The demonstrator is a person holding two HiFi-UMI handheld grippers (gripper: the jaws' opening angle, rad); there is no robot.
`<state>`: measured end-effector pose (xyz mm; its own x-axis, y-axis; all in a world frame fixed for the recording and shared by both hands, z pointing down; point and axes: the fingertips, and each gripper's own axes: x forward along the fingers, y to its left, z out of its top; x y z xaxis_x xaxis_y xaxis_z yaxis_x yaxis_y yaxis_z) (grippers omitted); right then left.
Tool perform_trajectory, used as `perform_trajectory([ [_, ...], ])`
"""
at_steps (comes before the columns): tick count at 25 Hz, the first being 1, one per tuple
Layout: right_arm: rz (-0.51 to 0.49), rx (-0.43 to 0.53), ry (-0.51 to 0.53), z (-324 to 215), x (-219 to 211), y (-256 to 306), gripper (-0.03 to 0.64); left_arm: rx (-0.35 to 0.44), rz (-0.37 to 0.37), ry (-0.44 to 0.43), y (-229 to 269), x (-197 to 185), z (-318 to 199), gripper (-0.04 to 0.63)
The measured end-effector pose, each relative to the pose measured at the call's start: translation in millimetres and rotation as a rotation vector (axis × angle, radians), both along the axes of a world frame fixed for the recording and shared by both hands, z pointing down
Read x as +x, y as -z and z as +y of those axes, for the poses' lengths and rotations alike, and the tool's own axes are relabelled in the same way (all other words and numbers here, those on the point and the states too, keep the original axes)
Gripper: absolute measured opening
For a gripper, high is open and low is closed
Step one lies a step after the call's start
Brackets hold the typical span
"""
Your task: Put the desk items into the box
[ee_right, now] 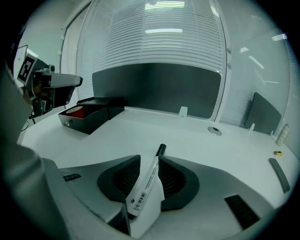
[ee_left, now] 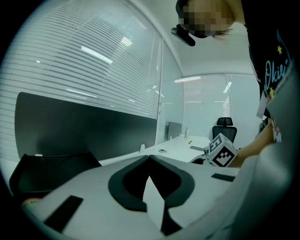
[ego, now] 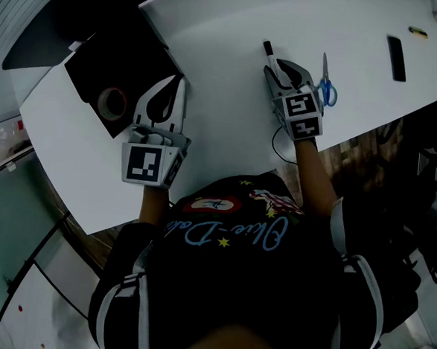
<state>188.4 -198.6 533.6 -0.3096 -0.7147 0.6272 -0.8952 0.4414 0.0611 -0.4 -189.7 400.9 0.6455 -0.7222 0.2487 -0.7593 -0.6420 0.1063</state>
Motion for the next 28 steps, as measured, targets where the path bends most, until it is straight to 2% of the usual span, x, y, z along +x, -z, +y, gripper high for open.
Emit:
perform_trajectory([
  [15,-0.006,-0.081,-0.037,0,5,-24,0.126,-0.003,-0.011,0.029,-4,-10,-4,-0.003],
  [22,-0.050,-0.095,-0.047,0,3,-25,0.090,0.000,-0.015,0.036,-3,-11,-3,-0.003],
  [28,-0.037,-0.109,-0.038,-1,1,-25,0.080,0.005,-0.010,0.045,1,-13,-3,-0.003],
])
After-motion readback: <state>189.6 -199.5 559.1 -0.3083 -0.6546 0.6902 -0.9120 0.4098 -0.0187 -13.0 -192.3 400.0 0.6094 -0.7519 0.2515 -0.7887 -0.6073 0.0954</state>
